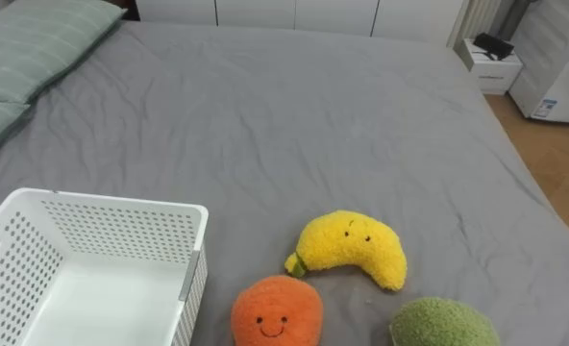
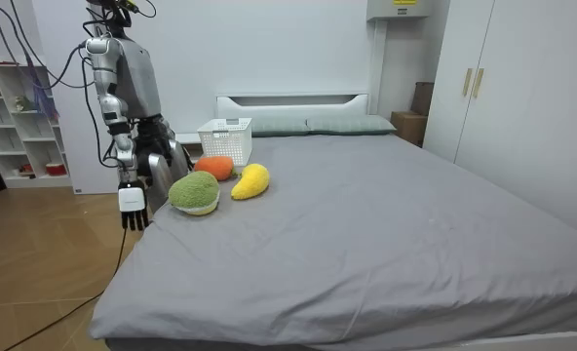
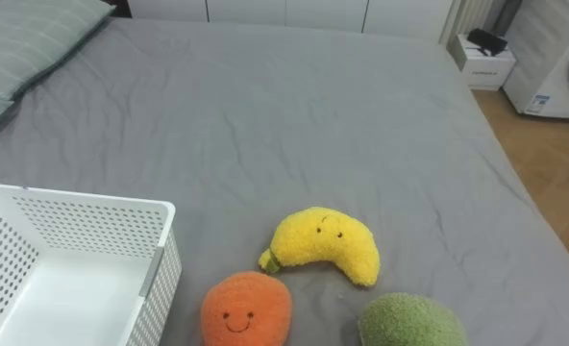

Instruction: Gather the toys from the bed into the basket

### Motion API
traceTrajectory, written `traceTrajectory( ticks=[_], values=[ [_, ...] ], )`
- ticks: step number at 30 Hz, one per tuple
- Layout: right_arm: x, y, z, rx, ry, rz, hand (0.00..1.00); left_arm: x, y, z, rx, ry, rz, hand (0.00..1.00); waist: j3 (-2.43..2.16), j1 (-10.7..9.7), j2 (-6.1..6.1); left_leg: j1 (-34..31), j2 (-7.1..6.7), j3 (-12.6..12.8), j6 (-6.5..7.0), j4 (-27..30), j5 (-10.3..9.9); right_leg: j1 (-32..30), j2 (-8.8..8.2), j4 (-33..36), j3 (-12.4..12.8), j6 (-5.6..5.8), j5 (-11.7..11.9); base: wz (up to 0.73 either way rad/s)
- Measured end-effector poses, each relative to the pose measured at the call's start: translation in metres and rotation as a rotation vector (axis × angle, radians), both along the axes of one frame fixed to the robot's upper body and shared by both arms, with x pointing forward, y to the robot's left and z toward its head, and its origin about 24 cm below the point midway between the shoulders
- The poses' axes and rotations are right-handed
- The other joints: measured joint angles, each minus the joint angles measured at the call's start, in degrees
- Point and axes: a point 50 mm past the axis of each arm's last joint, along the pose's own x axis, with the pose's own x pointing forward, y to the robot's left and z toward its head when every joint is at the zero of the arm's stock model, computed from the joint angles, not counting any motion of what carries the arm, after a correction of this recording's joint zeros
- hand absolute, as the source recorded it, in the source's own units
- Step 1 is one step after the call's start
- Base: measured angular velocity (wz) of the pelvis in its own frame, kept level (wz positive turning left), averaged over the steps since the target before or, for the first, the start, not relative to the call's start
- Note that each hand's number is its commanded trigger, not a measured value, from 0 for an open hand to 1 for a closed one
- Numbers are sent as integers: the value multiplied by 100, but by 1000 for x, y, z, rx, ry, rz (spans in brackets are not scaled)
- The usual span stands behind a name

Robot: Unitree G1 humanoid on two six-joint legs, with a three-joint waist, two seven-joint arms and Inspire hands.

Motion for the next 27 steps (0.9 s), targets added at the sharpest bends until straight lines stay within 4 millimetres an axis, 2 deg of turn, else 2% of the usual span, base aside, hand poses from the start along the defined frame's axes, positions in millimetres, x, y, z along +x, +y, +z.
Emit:
traceTrajectory(
  ticks=[9, 18, 23, 27],
  values=[
    [-7, 0, 0, 3, 18, 2, 0, 1, -1, 0, -5, 0, -12, 0, -1, -5, 13, -4, 7, 3, -2, -2, -11, -5, 5, 10, 0, -1, 1, 0],
    [-5, 1, 0, 4, 13, -6, 0, 1, -2, 0, -7, 1, -17, 0, -2, 5, 22, 2, 13, 12, -3, -2, -15, -8, 8, 24, 0, -3, 3, 0],
    [-5, 1, 0, 0, -6, -97, 0, 2, -2, 0, -14, 1, -14, 0, -1, 9, 36, -5, 18, 40, -6, -4, -17, -41, 17, 44, 46, -3, 3, -2],
    [-11, -1, 1, -34, -29, -287, 0, 2, 2, 0, -3, -8, 22, 0, 0, -44, 27, 4, 20, 41, -7, 0, -16, -35, 28, 45, 74, -3, 3, 0]
  ],
)
